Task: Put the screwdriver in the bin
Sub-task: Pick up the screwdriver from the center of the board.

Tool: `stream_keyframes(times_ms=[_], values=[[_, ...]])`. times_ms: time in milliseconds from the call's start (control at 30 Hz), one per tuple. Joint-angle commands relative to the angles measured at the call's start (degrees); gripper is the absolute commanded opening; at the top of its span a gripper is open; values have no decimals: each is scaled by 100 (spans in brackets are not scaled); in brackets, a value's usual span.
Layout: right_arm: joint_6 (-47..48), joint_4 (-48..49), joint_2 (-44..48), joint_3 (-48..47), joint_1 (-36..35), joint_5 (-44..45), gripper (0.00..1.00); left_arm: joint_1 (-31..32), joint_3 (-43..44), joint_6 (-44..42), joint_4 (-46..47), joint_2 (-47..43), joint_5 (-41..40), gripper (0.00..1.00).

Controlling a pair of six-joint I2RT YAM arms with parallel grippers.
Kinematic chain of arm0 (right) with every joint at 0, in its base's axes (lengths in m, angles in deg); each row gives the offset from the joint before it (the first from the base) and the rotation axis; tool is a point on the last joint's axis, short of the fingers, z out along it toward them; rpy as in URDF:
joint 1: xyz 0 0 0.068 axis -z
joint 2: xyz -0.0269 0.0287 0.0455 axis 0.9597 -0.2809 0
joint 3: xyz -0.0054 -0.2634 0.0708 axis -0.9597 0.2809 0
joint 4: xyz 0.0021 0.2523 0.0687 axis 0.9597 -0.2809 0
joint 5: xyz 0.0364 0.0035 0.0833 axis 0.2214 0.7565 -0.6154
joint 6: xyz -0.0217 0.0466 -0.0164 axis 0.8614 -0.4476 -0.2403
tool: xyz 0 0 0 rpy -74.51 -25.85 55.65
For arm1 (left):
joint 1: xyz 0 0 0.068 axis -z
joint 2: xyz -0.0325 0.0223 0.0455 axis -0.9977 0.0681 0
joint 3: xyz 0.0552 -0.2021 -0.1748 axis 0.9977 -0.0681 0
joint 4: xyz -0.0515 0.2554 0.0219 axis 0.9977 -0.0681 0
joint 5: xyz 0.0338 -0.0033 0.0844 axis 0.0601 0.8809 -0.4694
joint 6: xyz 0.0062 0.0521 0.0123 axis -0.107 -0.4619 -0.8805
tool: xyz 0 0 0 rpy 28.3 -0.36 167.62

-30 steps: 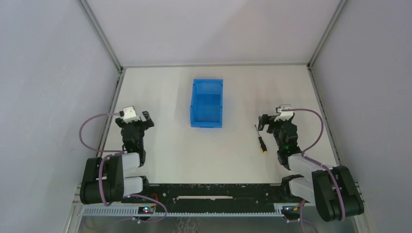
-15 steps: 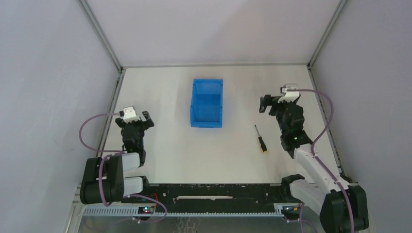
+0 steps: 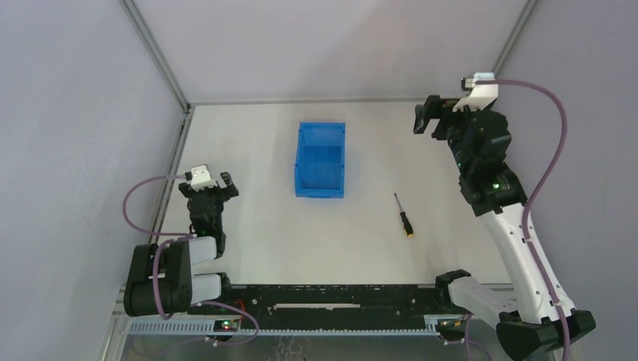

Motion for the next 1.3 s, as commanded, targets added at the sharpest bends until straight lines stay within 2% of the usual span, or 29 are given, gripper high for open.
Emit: stream_keyframes(times_ms=[0,300,667,867,1267], values=[[-57,-1186,-271,-1103,-52,79,100,47,164,-132,175,-48,-63,100],[-80,-2104,-735,-2479,-62,69,100,43,170,-131,175,-45,-59,100],[-159,-2446,-982,-2516,-69,27,100,47,170,-134,175,-44,-62,100],[-265,-2524,-1162,-2027,-62,-65,100,47,167,-129,175,-44,-59,100],[-447,-2176,-1908,-383,142,-353,100,47,168,-126,175,-45,-63,100]])
